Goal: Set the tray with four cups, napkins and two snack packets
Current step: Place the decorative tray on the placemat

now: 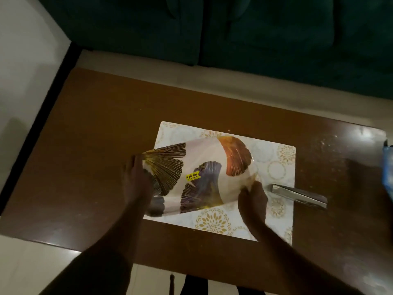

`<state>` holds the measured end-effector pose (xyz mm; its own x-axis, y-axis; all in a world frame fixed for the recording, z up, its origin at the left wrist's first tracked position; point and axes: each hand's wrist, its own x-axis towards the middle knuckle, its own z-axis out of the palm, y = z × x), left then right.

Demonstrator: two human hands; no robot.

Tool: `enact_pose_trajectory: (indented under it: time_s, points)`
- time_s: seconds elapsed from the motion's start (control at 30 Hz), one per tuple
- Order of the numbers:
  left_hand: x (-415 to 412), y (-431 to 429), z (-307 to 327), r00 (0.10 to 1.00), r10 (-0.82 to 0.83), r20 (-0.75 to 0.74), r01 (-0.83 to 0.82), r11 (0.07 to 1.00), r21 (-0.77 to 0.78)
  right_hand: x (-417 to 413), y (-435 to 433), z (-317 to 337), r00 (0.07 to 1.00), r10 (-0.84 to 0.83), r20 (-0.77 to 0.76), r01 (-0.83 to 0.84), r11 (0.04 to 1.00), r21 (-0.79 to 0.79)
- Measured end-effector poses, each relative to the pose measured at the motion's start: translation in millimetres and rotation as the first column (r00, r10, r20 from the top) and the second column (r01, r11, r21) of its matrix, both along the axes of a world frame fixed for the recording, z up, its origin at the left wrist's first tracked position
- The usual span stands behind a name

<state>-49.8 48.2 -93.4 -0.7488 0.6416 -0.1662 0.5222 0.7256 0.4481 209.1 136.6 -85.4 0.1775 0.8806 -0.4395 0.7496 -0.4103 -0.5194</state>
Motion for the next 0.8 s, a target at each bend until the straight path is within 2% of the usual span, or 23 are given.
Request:
enact_pose_trajectory:
  time_s: [0.17,0.33,0.4,0.5,0.57,0.7,0.8]
  points:
    - [22,44,-4,0.982,-0.187,0.001,0.187,0.982,0.003,41,-26,-12,0.994,-0.105,0.031,0.107,0.992,-0.067]
    - [24,54,-9,0.965,-0.26,0.023,0.26,0.965,0.019,52,-22,-15,0.997,-0.024,0.068,0.031,0.993,-0.11]
    - [24,55,-6,0.967,-0.256,0.02,0.256,0.966,-0.018,55,-18,-12,0.996,0.001,0.089,0.008,0.995,-0.101]
    - [31,55,2,0.959,-0.277,-0.059,0.271,0.959,-0.085,62,-15,-1,0.992,0.032,0.125,-0.032,0.999,-0.002]
    - [43,61,8,0.947,-0.312,-0.081,0.305,0.948,-0.089,69,-10,10,0.987,0.077,0.144,-0.098,0.984,0.146]
    - [86,80,11,0.87,-0.49,-0.047,0.489,0.871,-0.033,88,19,30,0.939,0.22,0.263,-0.314,0.861,0.401]
    - [124,91,12,0.821,-0.57,0.033,0.568,0.822,0.052,115,43,37,0.88,0.322,0.348,-0.444,0.818,0.366]
